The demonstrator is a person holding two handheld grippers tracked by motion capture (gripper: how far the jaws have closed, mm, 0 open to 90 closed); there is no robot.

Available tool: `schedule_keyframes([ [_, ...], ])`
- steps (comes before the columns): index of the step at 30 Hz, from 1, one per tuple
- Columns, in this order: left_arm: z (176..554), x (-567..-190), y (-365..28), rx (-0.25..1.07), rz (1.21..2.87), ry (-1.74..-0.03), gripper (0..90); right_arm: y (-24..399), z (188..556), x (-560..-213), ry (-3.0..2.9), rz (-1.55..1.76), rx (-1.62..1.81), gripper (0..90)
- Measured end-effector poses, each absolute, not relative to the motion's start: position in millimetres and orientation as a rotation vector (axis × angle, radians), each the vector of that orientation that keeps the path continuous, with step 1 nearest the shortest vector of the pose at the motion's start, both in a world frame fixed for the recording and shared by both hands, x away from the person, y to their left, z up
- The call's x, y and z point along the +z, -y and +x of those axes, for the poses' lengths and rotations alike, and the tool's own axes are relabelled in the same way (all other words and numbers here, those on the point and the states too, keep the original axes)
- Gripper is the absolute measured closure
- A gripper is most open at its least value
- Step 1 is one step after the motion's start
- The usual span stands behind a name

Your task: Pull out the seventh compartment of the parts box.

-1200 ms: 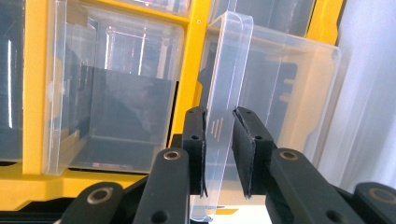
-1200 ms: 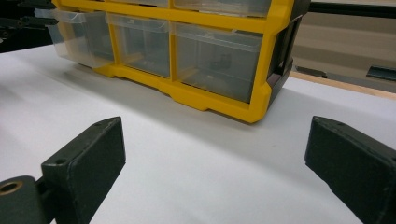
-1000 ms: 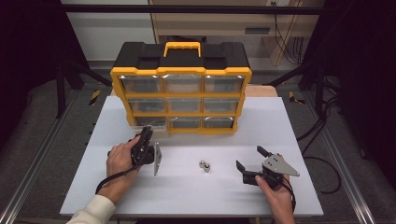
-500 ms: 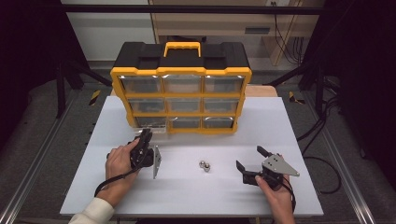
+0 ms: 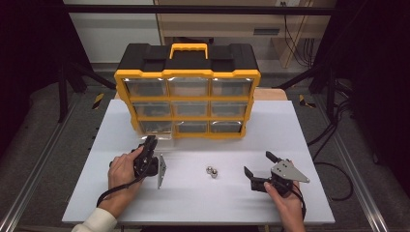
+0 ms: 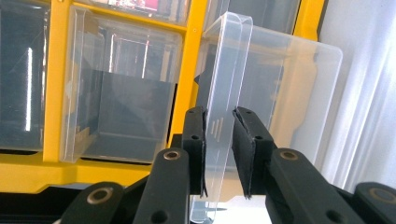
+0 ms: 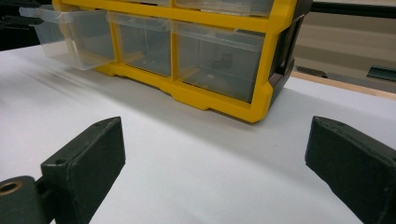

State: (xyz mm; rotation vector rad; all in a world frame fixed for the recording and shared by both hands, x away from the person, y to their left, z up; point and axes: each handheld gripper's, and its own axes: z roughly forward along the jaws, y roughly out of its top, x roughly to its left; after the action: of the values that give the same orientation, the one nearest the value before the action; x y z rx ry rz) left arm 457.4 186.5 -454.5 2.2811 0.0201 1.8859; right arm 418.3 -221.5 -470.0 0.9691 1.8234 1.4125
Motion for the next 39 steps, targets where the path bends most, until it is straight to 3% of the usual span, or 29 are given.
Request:
schedule_keyframes([
  [39, 440.0, -459.3, -191.0, 1.882, 2.259, -0.001, 73.3, 220.4, 418.5, -470.5, -1.822, 0.970, 1.417, 5.2],
])
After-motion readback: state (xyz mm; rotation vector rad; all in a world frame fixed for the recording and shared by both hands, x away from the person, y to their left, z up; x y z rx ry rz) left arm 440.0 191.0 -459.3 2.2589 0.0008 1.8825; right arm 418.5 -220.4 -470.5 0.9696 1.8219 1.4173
